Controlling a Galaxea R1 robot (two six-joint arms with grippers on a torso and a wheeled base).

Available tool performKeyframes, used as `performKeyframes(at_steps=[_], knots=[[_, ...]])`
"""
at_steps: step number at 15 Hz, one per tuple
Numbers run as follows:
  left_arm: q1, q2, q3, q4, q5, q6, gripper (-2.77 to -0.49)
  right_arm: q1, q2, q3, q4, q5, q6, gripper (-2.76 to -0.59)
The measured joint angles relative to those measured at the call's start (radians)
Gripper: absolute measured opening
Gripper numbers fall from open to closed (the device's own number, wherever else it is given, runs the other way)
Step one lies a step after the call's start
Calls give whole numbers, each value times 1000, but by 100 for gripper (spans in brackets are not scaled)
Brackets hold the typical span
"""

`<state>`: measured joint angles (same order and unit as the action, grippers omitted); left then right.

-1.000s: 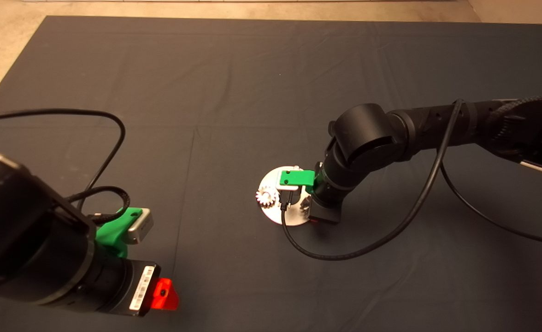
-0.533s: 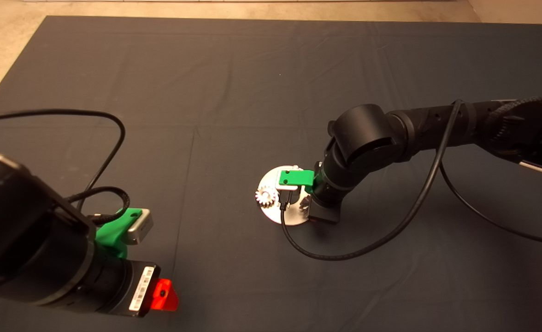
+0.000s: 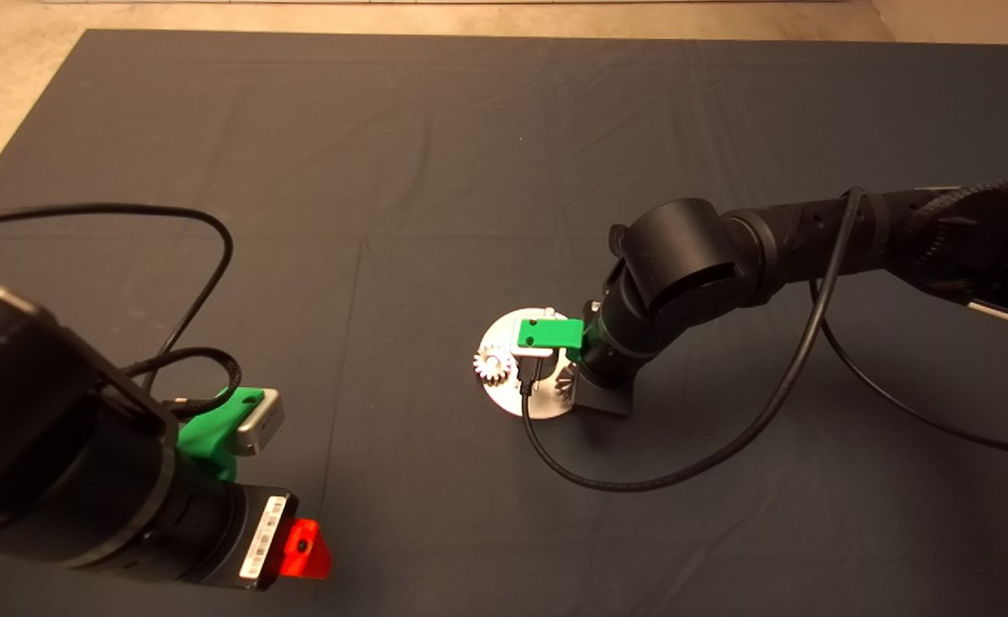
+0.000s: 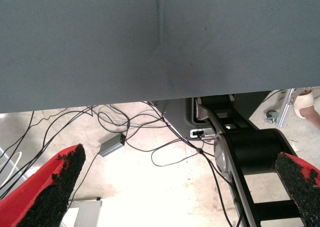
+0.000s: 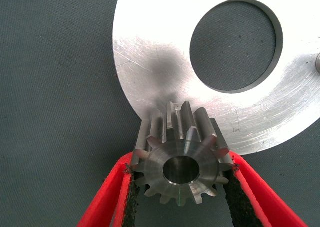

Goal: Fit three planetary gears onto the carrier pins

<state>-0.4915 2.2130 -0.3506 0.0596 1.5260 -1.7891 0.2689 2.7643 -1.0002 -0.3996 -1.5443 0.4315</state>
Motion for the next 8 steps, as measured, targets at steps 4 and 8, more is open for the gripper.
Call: performKeyframes(at_steps=[4,8], knots=[[0,0,0,0,0,0,-50,1,0,6,-1,11,0,-220],[0,0,0,0,0,0,-50,1,0,8,-1,11,0,-199]])
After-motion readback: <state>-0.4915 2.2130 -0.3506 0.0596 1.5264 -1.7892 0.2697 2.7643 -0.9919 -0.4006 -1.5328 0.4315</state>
